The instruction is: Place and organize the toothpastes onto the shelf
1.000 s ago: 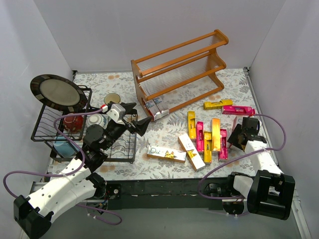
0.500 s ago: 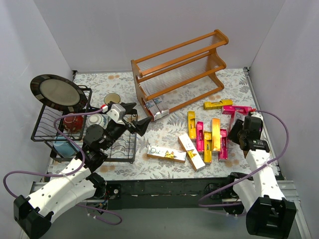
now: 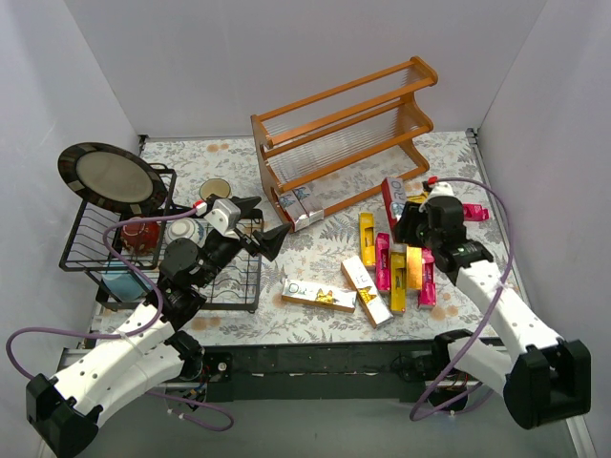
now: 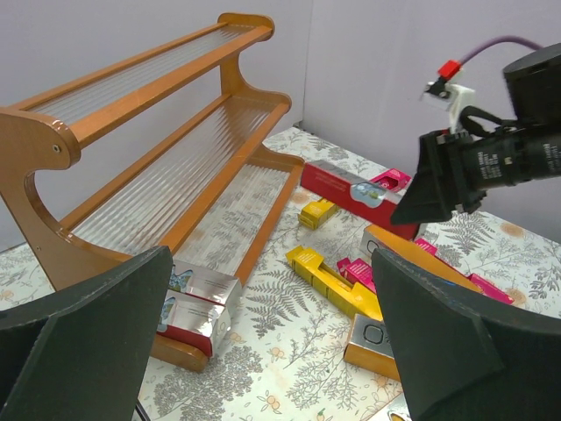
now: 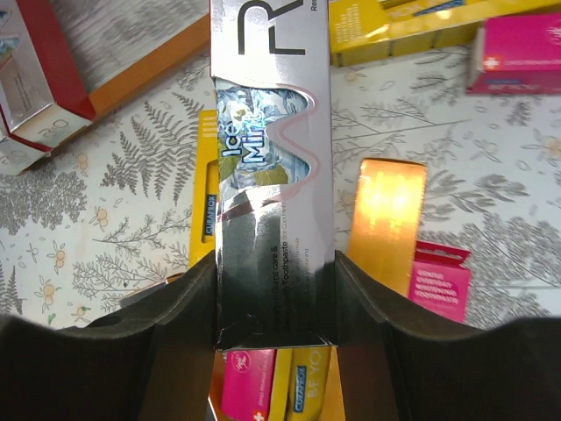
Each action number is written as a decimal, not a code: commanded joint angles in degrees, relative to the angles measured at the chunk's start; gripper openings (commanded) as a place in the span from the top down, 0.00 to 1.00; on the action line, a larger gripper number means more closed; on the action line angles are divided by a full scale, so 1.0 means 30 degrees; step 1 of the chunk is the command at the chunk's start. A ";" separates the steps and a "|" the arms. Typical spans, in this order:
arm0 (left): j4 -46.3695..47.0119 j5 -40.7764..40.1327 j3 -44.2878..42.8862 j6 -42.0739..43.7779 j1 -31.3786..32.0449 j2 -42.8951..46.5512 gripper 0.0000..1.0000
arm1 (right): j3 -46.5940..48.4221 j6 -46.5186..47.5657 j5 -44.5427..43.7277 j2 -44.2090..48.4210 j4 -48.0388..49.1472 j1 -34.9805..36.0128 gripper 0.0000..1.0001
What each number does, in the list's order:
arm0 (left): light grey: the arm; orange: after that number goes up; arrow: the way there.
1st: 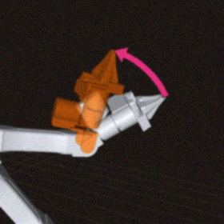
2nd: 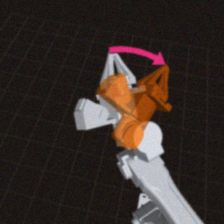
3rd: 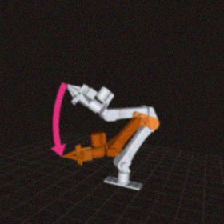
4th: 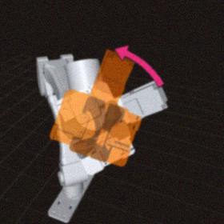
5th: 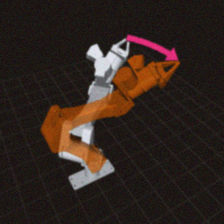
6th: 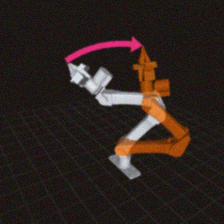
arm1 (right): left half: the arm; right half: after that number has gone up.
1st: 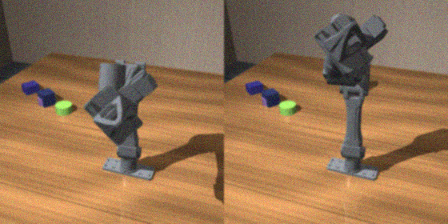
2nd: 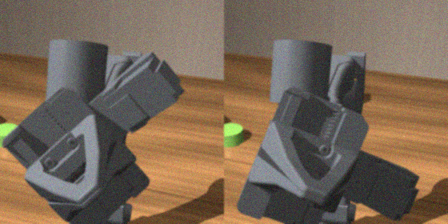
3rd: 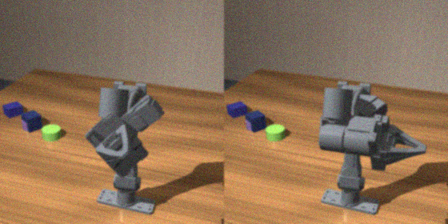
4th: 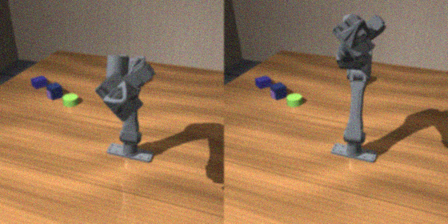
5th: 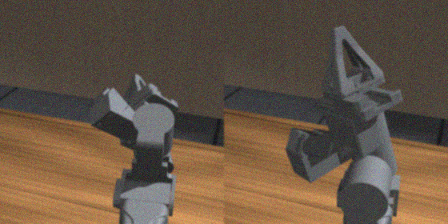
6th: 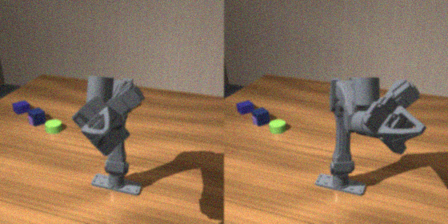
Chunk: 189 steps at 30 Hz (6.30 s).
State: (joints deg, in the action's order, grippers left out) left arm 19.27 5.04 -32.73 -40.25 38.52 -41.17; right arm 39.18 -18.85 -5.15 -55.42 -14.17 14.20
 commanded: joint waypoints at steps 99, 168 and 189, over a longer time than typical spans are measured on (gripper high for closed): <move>-0.0153 0.0693 -0.0721 -0.0001 -0.0068 -0.0076 0.02 | 0.8649 0.0687 0.6196 -1.9203 1.5976 0.4585 0.47; -0.0739 -0.1093 -0.1072 -0.0412 -0.0185 -0.0076 0.02 | -0.3275 0.6863 0.5524 -0.1534 0.4051 1.1173 0.11; -0.0709 -0.1093 -0.1014 -0.0236 -0.0185 -0.0310 0.02 | -0.3800 0.2275 -0.3405 -0.4466 0.4341 1.8761 0.20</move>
State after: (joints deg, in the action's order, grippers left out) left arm 17.56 2.28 -34.04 -41.74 38.35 -41.95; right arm 29.12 -5.82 -5.52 -70.28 -4.19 65.78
